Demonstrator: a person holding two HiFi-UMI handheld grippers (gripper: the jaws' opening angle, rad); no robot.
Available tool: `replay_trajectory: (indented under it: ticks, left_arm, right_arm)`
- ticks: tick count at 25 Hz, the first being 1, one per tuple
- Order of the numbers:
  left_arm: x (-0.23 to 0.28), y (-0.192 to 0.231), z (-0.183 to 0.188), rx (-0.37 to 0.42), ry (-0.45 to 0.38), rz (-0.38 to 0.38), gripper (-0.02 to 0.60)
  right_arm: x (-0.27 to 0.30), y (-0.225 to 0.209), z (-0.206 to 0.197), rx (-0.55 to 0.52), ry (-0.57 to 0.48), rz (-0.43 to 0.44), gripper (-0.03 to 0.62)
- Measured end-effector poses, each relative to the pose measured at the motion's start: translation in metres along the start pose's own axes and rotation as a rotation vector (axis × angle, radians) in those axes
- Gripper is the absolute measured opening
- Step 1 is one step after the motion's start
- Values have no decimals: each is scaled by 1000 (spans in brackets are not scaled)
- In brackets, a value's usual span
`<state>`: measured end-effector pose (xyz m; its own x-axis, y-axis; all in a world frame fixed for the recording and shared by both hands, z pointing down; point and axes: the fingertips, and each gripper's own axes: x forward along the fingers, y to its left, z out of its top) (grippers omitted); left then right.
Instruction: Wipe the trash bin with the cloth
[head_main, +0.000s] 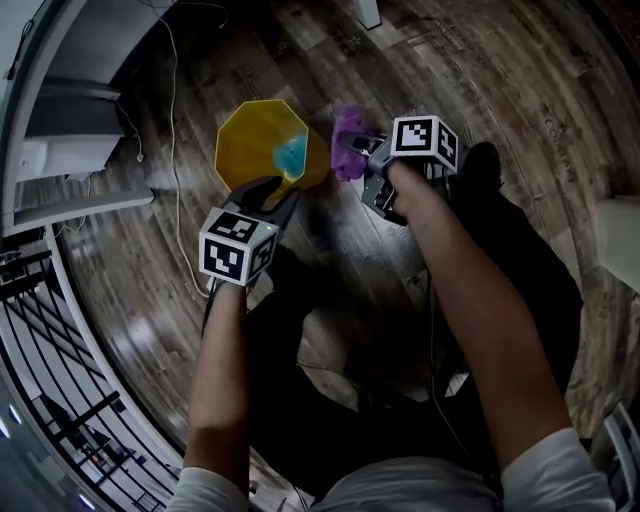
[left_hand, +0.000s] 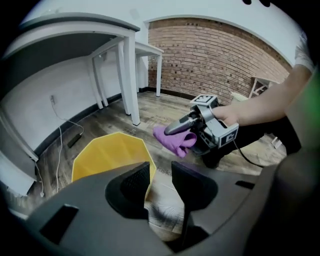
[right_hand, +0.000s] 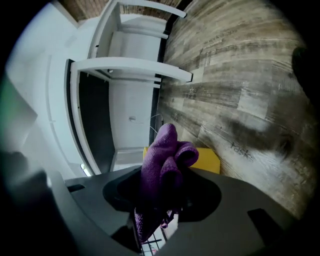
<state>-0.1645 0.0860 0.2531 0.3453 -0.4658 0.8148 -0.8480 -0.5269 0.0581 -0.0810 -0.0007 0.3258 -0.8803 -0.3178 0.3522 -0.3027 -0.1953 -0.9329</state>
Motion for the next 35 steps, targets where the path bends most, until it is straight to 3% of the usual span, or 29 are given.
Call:
replay_trajectory:
  ticks: [3,10,16,21,26,35]
  left_arm:
    - [3,7,2,-32,-44,47,135]
    - [10,19,22,35,-101,23,135]
    - [24,15,-23,110,65,-65,135]
    - [33,19,-43,119,173,-72,135]
    - [40,28,-56,98,226,-86,135]
    - [54,18,-68,39,288,-191,118]
  right_arm:
    - [20,-6,-4,66,-15,57,187]
    - [49,-18,-13,164,-5,145,187]
    - [49,-6,-6,153,-16,204,187]
    - [52,-1,-9,143,7,231,187]
    - [58,-17,-24,128,48,176,187]
    - [65,-46,-50,109,125,100,187]
